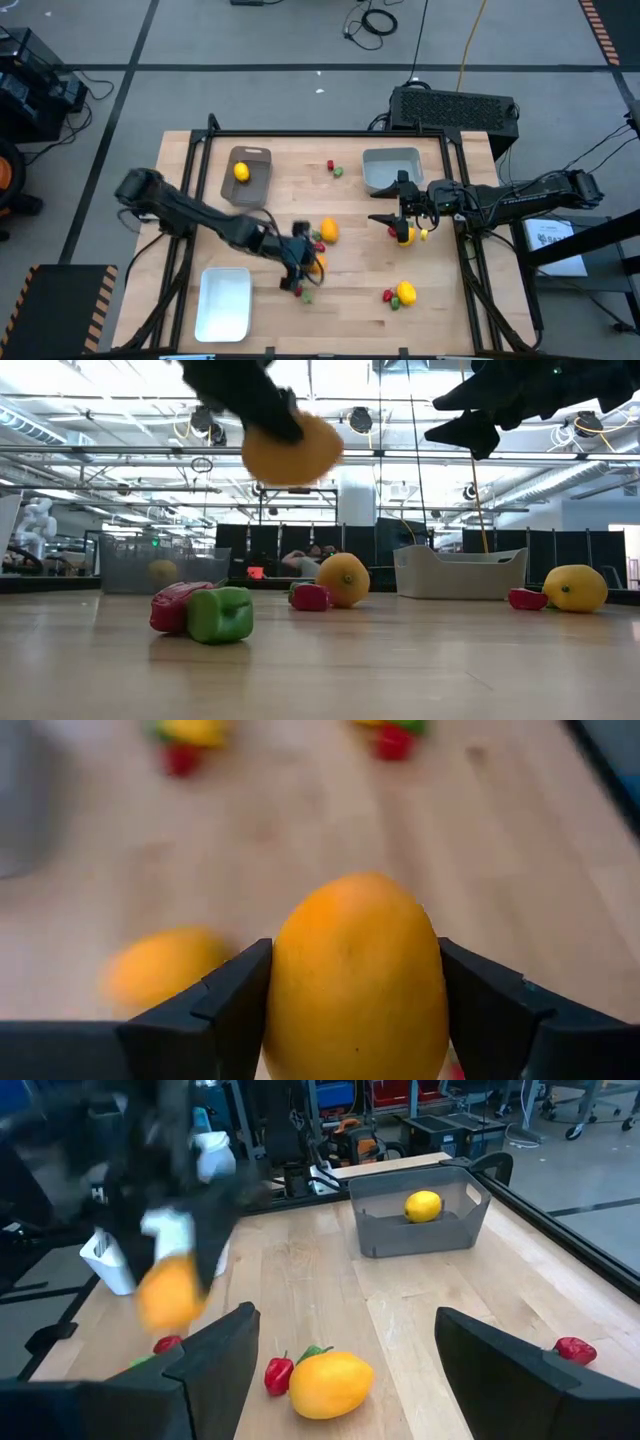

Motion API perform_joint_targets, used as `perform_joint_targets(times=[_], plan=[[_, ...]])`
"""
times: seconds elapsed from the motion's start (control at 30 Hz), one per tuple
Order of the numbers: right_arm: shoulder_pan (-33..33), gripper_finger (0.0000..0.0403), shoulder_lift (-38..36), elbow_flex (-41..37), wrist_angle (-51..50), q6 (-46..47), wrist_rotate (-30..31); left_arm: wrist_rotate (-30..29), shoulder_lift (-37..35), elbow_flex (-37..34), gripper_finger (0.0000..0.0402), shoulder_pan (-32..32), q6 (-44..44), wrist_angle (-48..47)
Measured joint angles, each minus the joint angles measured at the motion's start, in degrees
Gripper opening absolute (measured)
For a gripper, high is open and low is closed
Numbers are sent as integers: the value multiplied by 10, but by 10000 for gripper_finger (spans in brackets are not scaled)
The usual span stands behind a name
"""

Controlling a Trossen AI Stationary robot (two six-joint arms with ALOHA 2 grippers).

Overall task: Sort produce into baskets
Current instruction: Put the lemon into the black bin

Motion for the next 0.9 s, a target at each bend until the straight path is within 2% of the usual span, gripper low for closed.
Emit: perform_joint_targets(times=[0.17, 0.3, 0.47, 0.6, 0.73, 0.9], plan=[[0, 290, 0, 0, 0, -1, 0, -98, -101, 0, 246, 54, -4, -170], [0, 290, 0, 0, 0, -14, 0, -182, -163, -12, 246, 130, -25, -280], [0, 290, 0, 0, 0, -44, 0, -171, -219, -65, 246, 276, -24, -313], [-1, 290, 0, 0, 8, -90, 2, -150, -241, -121, 246, 377, -29, -284], [-12, 290, 0, 0, 55, -178, 5, -128, -238, -149, 246, 438, -55, -234], [-34, 290, 0, 0, 143, -270, 6, -106, -214, -155, 246, 468, -115, -202]])
